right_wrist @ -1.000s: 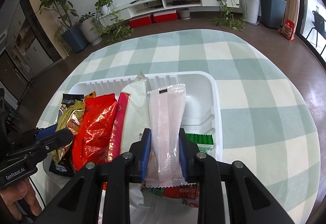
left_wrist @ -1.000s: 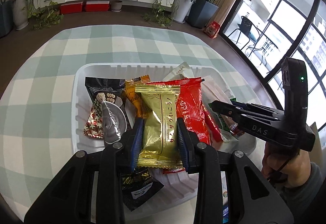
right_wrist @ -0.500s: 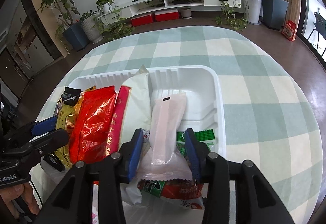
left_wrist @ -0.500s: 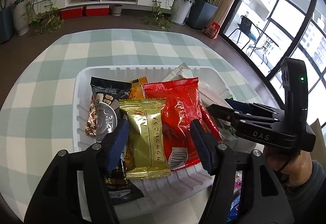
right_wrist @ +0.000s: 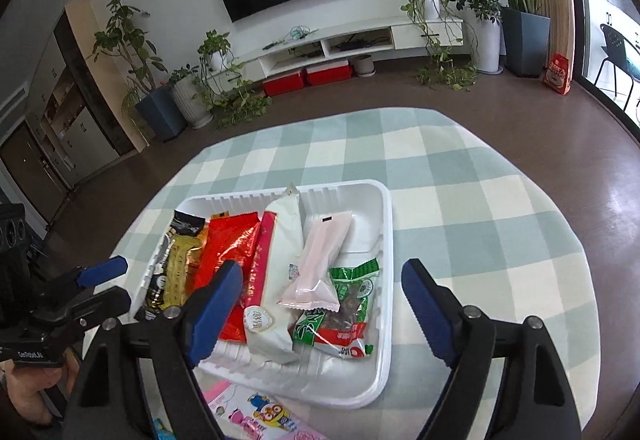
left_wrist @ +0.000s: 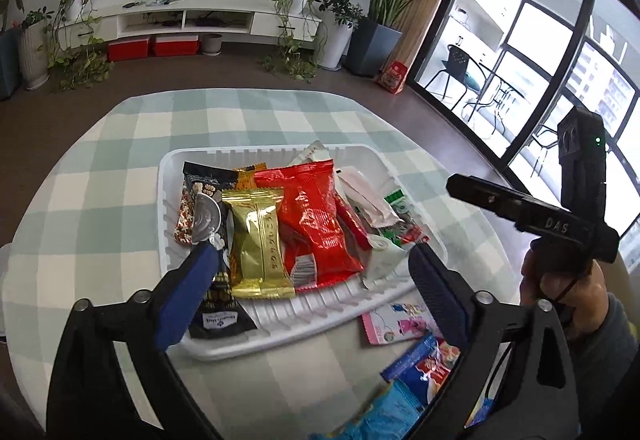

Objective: Organize snacks
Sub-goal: 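Withdraw both tools from the tray toward the blue packets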

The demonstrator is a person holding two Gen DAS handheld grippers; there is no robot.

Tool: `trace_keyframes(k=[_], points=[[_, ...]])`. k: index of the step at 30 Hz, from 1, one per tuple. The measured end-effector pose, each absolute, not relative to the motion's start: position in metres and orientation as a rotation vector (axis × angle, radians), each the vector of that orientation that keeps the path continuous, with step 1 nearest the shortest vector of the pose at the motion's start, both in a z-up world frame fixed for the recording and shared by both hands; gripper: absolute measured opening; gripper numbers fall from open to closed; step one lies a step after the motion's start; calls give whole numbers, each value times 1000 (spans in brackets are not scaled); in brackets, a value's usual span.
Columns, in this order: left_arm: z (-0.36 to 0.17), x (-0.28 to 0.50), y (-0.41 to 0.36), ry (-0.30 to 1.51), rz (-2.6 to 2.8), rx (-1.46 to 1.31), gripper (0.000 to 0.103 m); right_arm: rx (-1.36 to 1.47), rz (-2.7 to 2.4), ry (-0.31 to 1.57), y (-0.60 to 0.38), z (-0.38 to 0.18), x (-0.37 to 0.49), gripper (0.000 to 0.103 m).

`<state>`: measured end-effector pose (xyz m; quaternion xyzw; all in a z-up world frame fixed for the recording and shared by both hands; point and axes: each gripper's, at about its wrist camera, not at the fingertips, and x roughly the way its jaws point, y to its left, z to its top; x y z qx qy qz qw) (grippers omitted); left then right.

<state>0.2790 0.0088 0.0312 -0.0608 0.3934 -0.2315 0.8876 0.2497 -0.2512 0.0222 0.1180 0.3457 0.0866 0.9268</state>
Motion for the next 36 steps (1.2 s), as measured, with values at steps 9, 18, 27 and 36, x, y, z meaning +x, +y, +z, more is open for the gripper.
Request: trace_keyframes(k=[9,18,27,36], points=[[26,184,13,785,-558,-1,103,382,242,646,-255,26,129,101],[-9,111,25,869,-557,-66,103,503,182,732,-220,-20,39,102],[-33,87,13,913,-595,-3,103,488,176,780,-194,-46,21,102],[-30,117,-14,909,-698,241,103,447,219,822,-181,-53,18,102]])
